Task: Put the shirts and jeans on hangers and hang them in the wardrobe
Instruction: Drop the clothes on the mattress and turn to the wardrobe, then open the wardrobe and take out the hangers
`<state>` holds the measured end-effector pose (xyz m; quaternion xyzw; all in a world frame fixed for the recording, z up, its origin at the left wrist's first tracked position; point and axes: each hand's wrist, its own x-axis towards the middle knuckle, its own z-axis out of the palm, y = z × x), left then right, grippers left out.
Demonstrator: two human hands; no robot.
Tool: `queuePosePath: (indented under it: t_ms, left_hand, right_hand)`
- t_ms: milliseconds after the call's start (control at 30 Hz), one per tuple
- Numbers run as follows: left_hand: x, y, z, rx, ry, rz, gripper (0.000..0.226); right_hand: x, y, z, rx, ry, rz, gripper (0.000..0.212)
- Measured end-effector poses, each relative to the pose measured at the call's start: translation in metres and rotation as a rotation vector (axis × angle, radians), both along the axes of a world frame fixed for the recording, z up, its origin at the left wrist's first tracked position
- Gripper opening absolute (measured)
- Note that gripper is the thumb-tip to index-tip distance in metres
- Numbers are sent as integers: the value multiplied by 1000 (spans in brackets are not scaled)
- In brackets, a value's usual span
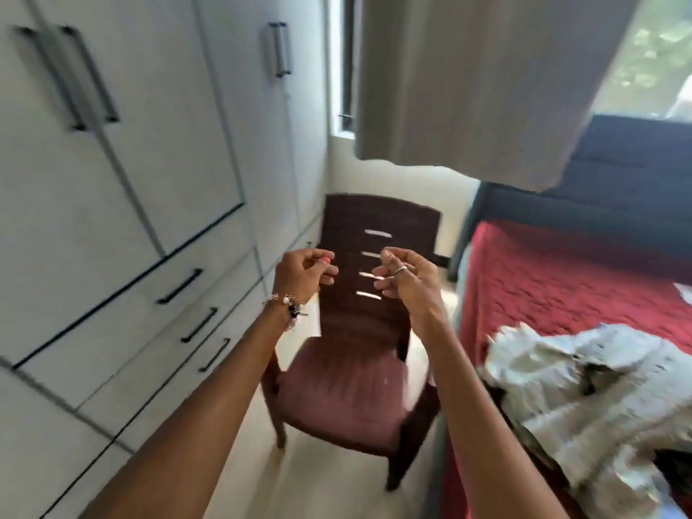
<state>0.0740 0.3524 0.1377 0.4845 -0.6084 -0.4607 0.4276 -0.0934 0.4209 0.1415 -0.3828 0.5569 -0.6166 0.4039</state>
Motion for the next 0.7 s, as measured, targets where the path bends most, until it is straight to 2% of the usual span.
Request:
queuePosePath:
  t_ms: [200, 400, 567, 700]
  left_hand:
    - [204, 25, 42, -91, 1, 330, 15]
    - [409, 100, 81, -231, -67, 608, 16]
    - [549, 160, 109, -322, -126, 808, 17]
    - [635, 195, 125, -350, -98, 927, 18]
  right_hand:
    - [174, -23, 34, -96, 17, 319, 23]
    - [371, -4, 48, -145, 22, 591, 21]
    - [516, 22, 64, -169, 21, 763, 17]
    - [612, 37, 76, -188, 14, 888, 16]
